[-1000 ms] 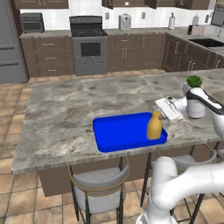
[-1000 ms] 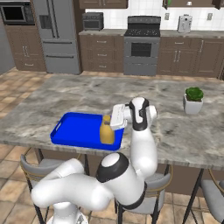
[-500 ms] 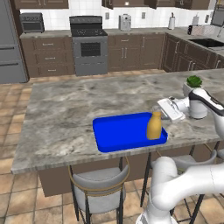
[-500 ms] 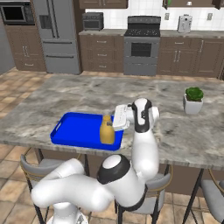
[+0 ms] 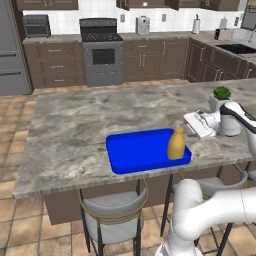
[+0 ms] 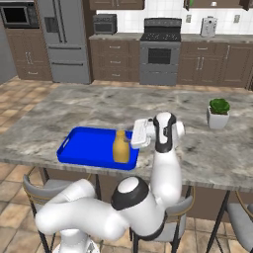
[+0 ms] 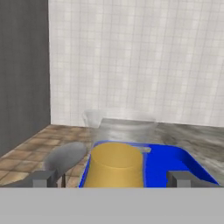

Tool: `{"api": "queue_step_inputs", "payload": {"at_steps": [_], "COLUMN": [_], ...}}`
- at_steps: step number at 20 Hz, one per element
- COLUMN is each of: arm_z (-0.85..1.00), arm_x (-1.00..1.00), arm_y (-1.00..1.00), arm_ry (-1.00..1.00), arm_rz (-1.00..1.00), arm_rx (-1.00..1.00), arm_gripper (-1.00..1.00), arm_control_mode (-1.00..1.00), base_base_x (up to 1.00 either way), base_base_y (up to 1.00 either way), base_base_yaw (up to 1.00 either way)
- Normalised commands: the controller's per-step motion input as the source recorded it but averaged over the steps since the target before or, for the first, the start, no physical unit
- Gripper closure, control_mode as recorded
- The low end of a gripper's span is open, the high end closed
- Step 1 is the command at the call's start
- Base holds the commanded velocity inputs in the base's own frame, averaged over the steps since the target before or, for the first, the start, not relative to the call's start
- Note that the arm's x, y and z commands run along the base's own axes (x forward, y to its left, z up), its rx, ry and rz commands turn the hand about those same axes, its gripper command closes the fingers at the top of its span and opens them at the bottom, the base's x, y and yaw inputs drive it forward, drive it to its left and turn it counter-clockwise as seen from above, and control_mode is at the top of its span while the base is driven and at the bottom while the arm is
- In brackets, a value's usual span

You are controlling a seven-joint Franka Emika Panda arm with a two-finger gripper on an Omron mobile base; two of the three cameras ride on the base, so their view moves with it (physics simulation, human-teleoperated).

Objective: There is a tray on the dining counter. Grab the cup, mug, and pitcher and place them on the tray. The pitcher may be placed next to the tray if it cannot fit the tray.

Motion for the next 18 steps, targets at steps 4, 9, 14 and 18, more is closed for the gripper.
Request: {"api": "queue_step_inputs", "payload": {"at_steps": [4, 9, 14, 18], "arm_z": [0.03, 0.04, 0.12, 0.22], "arm_x": [-0.2, -0.26, -0.38, -0.34], "arm_y": [-0.15, -0.02, 0.0, 0.01], "arm_ry": [0.0, 0.0, 0.04, 0.13], "arm_rz": [0.0, -0.15, -0.31, -0.34], "arm_rx": [0.0, -0.02, -0.08, -0.08], "arm_gripper": [-1.0, -1.0, -1.0, -1.0], "arm_control_mode": [-1.0, -1.0, -1.0, -1.0], "base_base_x": [0.0, 0.0, 0.0, 0.0], "base_base_y": [0.0, 0.0, 0.0, 0.0], "base_base_yaw": [0.0, 0.0, 0.0, 0.0]}}
